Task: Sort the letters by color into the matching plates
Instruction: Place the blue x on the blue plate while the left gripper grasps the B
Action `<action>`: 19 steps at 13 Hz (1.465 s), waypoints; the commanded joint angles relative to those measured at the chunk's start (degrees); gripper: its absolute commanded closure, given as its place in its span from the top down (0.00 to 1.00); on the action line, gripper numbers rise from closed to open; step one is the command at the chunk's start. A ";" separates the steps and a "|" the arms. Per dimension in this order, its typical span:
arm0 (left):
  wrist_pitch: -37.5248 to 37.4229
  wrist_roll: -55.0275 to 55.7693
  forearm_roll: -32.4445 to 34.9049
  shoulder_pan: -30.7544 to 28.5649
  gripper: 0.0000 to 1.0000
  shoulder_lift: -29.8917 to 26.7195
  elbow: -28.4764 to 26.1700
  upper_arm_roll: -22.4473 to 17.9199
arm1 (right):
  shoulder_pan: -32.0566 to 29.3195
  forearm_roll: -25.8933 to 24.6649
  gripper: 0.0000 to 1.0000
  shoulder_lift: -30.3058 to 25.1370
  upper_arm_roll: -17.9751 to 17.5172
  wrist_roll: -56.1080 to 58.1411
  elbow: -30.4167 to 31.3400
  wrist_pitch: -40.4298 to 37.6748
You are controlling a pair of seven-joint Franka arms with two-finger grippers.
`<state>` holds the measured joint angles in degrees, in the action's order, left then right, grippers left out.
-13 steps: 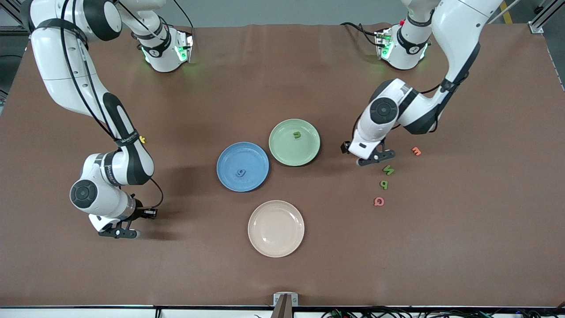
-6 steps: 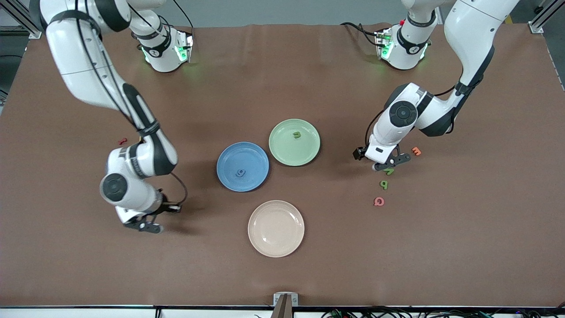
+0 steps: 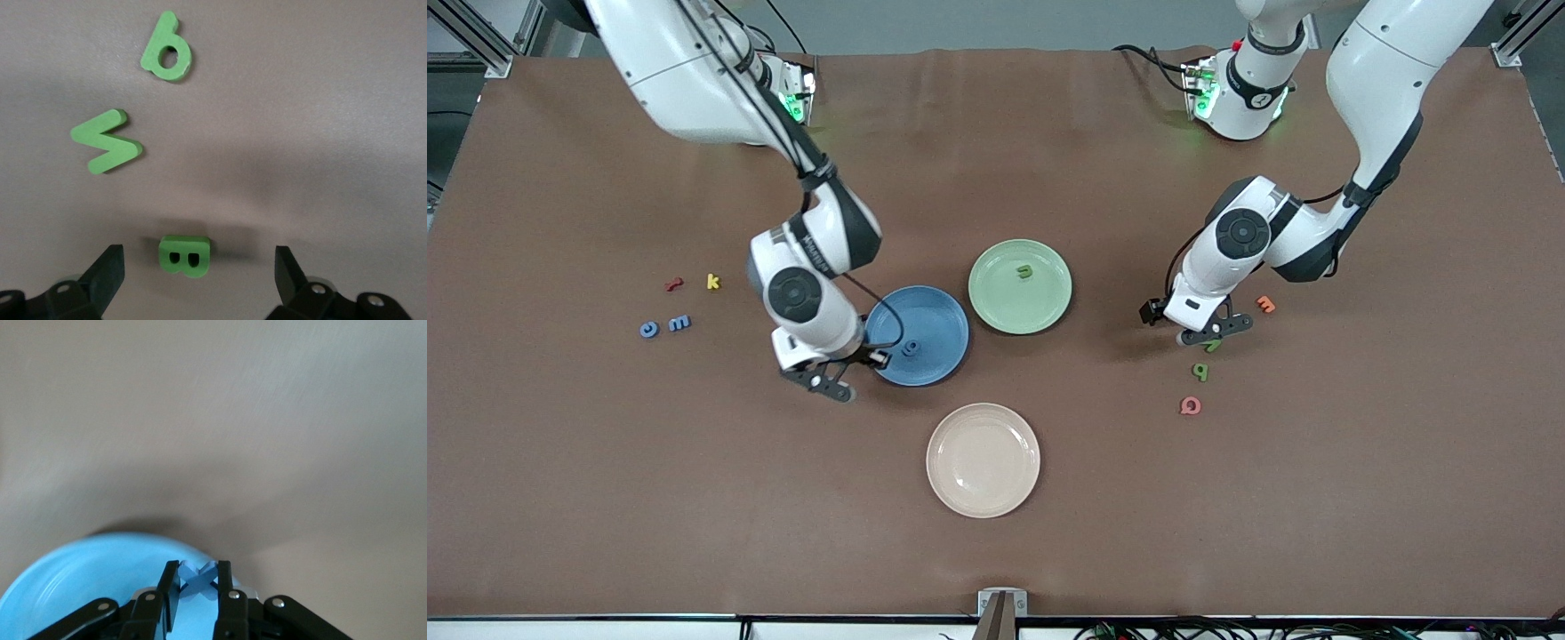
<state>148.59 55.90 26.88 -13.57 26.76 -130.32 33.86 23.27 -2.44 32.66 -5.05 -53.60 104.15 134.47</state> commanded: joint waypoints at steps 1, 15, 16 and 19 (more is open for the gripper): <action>1.43 0.53 1.95 -0.94 0.99 0.66 -0.46 0.68 | 4.32 -0.11 0.02 -1.64 0.48 -8.07 1.84 0.26; 3.63 1.15 6.26 -2.87 0.45 2.69 -0.99 0.33 | -16.54 -0.55 1.00 -20.61 0.92 28.32 14.57 -7.30; 3.63 1.23 6.17 -2.87 0.39 2.69 -0.99 0.33 | -19.98 -0.55 1.00 -21.49 0.92 32.21 16.42 -5.81; 3.63 1.58 6.17 -2.78 0.31 2.69 -0.81 0.33 | -26.33 -0.81 1.00 -23.17 1.00 41.71 23.53 1.37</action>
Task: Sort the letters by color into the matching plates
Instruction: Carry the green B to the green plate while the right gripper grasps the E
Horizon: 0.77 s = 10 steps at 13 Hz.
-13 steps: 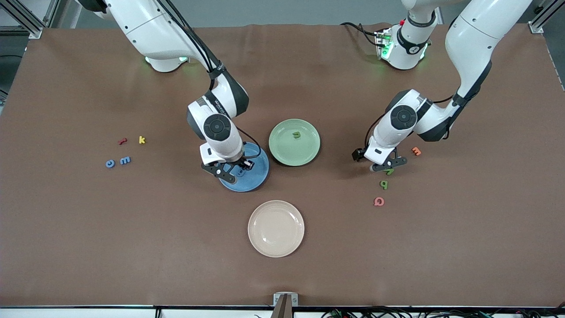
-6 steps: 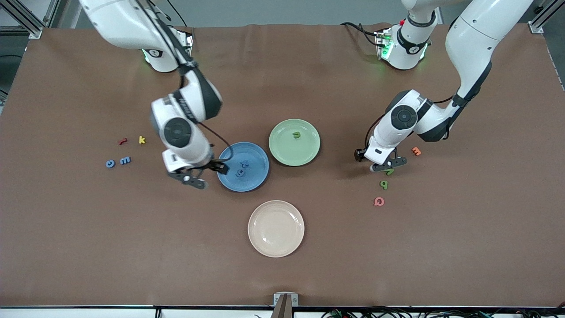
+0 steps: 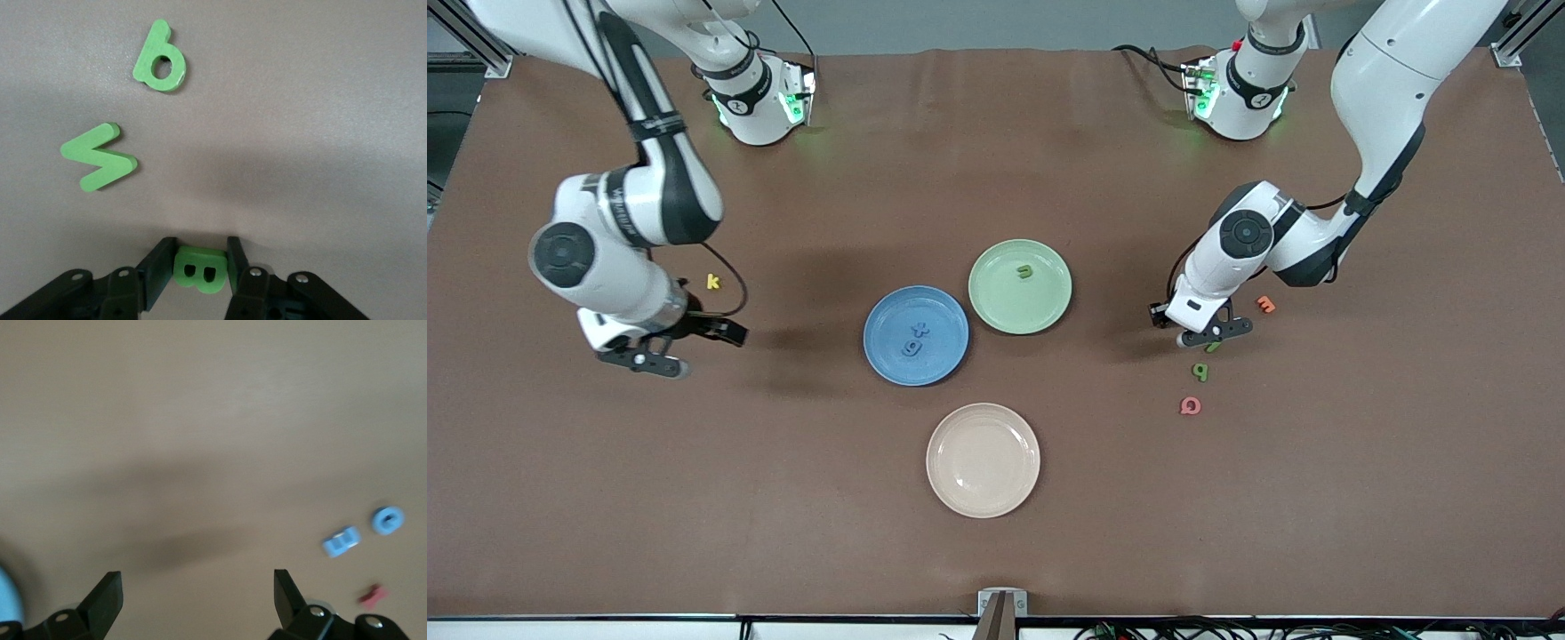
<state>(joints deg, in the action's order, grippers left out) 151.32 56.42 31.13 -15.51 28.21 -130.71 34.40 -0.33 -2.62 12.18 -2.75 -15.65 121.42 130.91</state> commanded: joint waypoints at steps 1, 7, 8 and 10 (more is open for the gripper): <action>0.91 1.49 2.00 -0.76 0.29 1.14 -0.34 -0.21 | -5.19 -0.63 1.00 -2.52 -1.29 6.74 8.11 7.58; -0.75 6.23 1.92 -0.23 0.25 -0.44 0.97 2.94 | -14.52 -0.63 0.93 0.29 -1.20 18.63 12.61 18.05; -2.24 7.81 1.83 -0.23 0.25 -0.44 1.85 4.34 | -15.75 -0.72 0.93 1.43 -1.20 19.94 12.70 19.46; -5.58 11.15 1.48 0.12 0.25 -0.35 4.05 7.16 | -17.51 -0.72 0.93 4.50 -1.29 21.18 13.31 22.62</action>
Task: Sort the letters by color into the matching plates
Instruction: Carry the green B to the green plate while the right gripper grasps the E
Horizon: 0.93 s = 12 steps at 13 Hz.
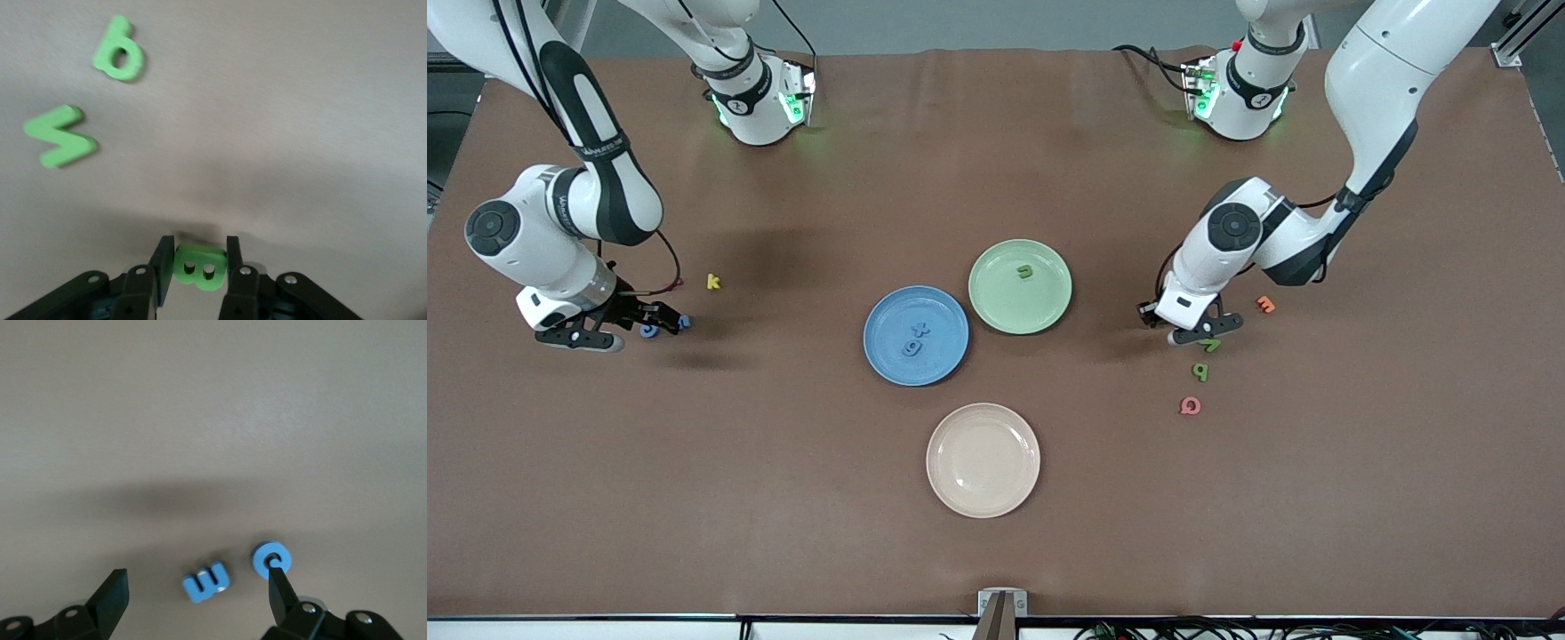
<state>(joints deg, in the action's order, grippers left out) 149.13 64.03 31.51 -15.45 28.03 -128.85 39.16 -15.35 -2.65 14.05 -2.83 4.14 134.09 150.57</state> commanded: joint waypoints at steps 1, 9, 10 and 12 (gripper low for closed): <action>-5.24 5.12 0.75 0.24 0.25 0.09 3.33 4.15 | -2.58 -0.69 0.93 3.34 -1.21 1.40 1.08 4.11; -13.60 18.13 -2.95 16.04 0.25 7.81 18.26 5.32 | -2.32 -0.43 0.80 5.72 -1.30 0.87 1.88 5.26; -14.39 18.93 -2.69 17.54 0.25 9.31 20.02 4.53 | -2.14 -0.43 0.80 5.72 -1.38 0.61 1.88 5.26; -14.49 20.42 -2.60 22.71 0.25 10.81 21.96 0.33 | -2.05 -0.17 0.80 6.16 -1.38 0.43 1.97 5.26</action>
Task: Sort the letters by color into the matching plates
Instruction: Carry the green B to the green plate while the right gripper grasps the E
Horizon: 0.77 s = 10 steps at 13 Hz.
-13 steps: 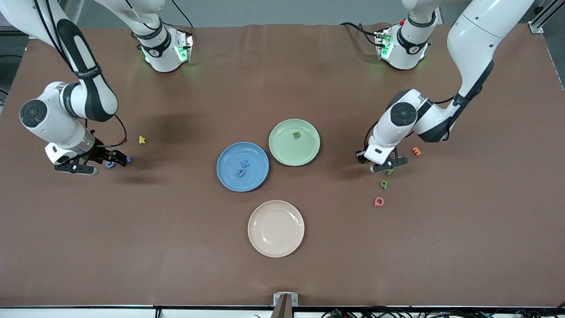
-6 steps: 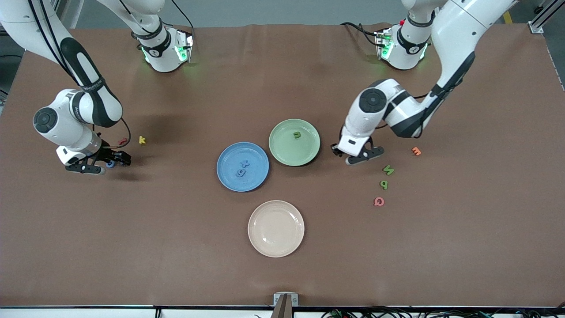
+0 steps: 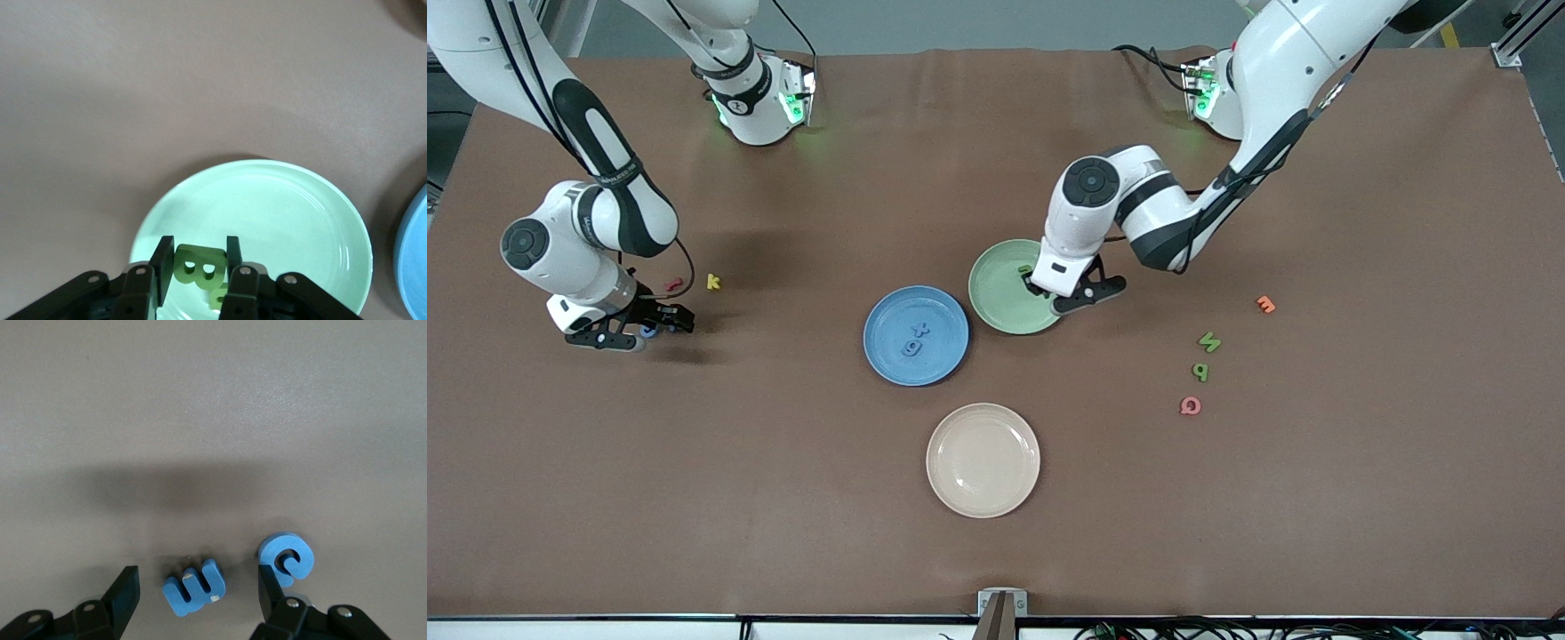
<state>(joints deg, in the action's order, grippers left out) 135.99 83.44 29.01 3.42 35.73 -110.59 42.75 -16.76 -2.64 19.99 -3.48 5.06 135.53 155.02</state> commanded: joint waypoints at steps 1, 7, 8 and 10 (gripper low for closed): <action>-1.34 1.46 -0.09 6.14 0.25 3.30 4.06 -4.94 | -0.65 -0.17 0.80 0.31 -0.82 -0.49 0.62 0.81; -1.34 1.55 0.26 7.75 0.71 3.47 3.98 -6.45 | -0.47 -0.08 0.74 0.49 -0.82 -0.49 1.23 0.81; -1.34 1.47 0.26 7.57 0.99 3.21 3.89 -6.45 | -0.38 -0.08 0.67 0.75 -0.82 -0.49 1.23 0.81; -2.30 1.03 0.26 6.61 0.99 1.81 3.63 -6.27 | -0.21 -0.08 0.32 0.75 -0.82 -0.49 1.15 0.81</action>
<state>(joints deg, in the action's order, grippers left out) 135.60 84.45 29.02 10.47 39.40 -107.06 36.52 -16.75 -2.64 20.38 -3.85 5.02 136.41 155.03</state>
